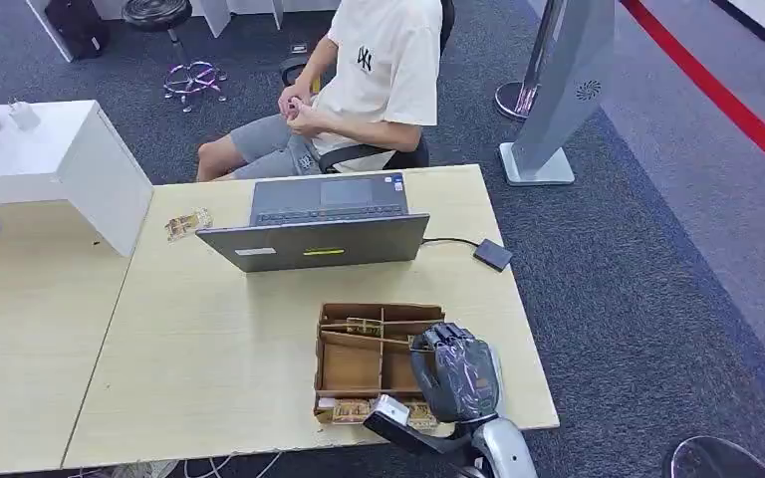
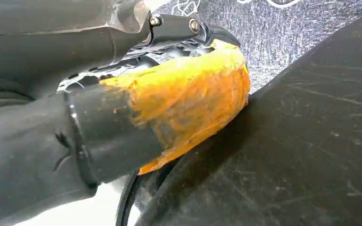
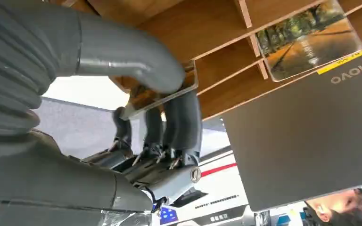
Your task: Pass the card to the sensor for recognition and then transmit it.
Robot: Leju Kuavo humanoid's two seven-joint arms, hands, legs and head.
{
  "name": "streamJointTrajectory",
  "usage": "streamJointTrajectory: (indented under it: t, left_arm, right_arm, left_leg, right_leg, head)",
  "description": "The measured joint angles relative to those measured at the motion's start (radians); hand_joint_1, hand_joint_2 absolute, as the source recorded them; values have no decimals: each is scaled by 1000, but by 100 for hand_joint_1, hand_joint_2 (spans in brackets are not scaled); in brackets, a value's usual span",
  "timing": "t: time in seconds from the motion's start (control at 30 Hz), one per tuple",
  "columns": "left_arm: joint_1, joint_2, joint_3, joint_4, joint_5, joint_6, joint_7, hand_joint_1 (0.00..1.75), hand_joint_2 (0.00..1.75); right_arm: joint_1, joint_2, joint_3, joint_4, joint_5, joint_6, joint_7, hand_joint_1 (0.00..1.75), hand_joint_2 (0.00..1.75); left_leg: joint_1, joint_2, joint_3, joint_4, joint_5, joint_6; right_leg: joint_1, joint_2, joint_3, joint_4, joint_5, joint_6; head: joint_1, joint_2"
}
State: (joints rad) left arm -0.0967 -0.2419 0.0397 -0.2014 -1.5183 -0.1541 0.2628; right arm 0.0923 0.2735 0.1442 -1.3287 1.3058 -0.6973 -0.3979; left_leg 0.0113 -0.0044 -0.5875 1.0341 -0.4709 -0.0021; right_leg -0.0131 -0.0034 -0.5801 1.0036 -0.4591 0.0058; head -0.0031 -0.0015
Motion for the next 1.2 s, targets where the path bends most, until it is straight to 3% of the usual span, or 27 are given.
streamJointTrajectory:
  t: [0.53, 0.63, 0.73, 0.83, 0.93, 1.03, 1.2]
  left_arm:
    - [-1, 0, -11, 0, -16, -3, -5, 0, 0]
    - [-1, 0, -14, 0, -19, -5, -6, 0, 0]
    - [-1, 0, -15, 0, -26, -7, -10, 0, 0]
    - [-3, 0, -15, 0, -29, -10, -13, 0, 0]
    - [-5, 0, -15, 0, -32, -13, -18, 0, 0]
    - [-7, 0, -15, 0, -35, -17, -21, 0, 0]
    - [-10, 0, -15, 0, -40, -25, -24, 0, 0]
  right_arm:
    - [-4, -2, 15, 3, -1, -2, 10, 175, 175]
    - [-3, -2, 13, -12, -42, -2, -27, 175, 175]
    - [-1, 0, 11, -48, -161, -1, -98, 175, 175]
    - [0, -1, 24, -101, -321, -1, -87, 175, 175]
    - [-3, -9, 71, -210, -605, -2, -67, 175, 175]
    - [-11, -19, 114, -313, -792, 0, -77, 175, 175]
    - [-22, -34, 152, -429, -888, 15, -99, 175, 175]
  left_leg:
    - [0, 0, 0, 0, 0, 0]
    - [0, 0, 0, 0, 0, 0]
    - [0, 0, 0, 0, 0, 0]
    - [0, 0, 0, 0, 0, 0]
    - [0, 0, 0, 0, 0, 0]
    - [0, 0, 0, 0, 0, 0]
    - [0, 0, 0, 0, 0, 0]
  right_leg:
    - [0, 0, 0, 0, 0, 0]
    - [0, 0, 0, 0, 0, 0]
    - [0, 0, 0, 0, 0, 0]
    - [0, 0, 0, 0, 0, 0]
    - [0, 0, 0, 0, 0, 0]
    - [0, 0, 0, 0, 0, 0]
    - [0, 0, 0, 0, 0, 0]
  head:
    - [0, 0]
    - [0, 0]
    - [0, 0]
    - [0, 0]
    - [0, 0]
    - [0, 0]
    - [0, 0]
